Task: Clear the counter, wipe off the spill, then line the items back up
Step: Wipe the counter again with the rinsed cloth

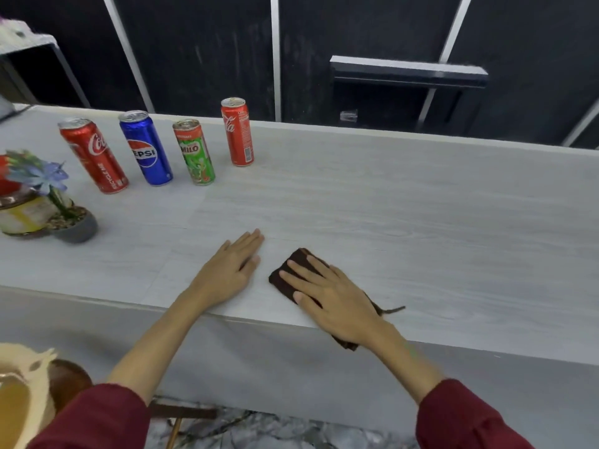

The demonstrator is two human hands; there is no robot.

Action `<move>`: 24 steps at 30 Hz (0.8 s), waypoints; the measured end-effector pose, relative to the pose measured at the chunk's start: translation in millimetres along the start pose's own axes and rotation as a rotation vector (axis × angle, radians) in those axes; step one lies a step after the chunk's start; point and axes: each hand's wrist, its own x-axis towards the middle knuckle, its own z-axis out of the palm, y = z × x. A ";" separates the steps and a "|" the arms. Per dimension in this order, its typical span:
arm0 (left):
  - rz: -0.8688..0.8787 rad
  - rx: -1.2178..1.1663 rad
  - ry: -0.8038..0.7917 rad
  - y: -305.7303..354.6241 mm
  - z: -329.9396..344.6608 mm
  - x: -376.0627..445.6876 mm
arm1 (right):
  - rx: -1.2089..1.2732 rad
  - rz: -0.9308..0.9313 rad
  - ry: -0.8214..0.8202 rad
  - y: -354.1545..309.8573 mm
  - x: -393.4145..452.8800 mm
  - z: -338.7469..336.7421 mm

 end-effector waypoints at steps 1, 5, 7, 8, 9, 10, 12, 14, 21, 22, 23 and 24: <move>0.020 0.039 -0.018 -7.6 -3.0 -6.1 | 0.006 0.005 -0.011 6.1 -6.9 -3.5; -0.017 0.079 -0.009 -34.9 -11.7 -33.7 | -0.012 0.145 0.046 8.8 1.8 -4.8; -0.010 0.062 0.015 -37.1 -11.9 -35.7 | -0.026 0.173 0.074 -14.7 19.9 6.8; -0.011 0.046 0.030 -36.4 -11.4 -34.1 | -0.023 0.161 0.073 -29.6 28.3 13.9; -0.013 0.030 0.045 -35.1 -10.6 -32.1 | -0.020 0.130 0.073 -44.6 34.4 21.3; -0.015 0.020 0.055 -33.7 -10.1 -30.8 | -0.020 0.092 0.078 -58.2 37.4 28.0; -0.010 0.020 0.060 -33.0 -9.3 -29.6 | -0.027 0.037 0.087 -73.8 34.9 34.7; -0.003 0.024 0.053 -32.4 -9.5 -28.8 | -0.025 0.026 0.071 -67.5 22.0 31.7; 0.074 0.080 -0.012 8.9 8.9 -6.9 | -0.045 0.383 0.194 43.2 -68.3 -16.5; 0.114 0.080 -0.027 23.6 15.6 0.5 | -0.062 0.460 0.231 63.4 -85.8 -23.4; 0.152 0.071 -0.046 40.1 23.1 9.5 | -0.077 0.545 0.265 84.1 -103.5 -31.3; 0.187 0.057 -0.064 57.7 31.3 19.8 | -0.093 0.637 0.293 105.3 -119.4 -39.3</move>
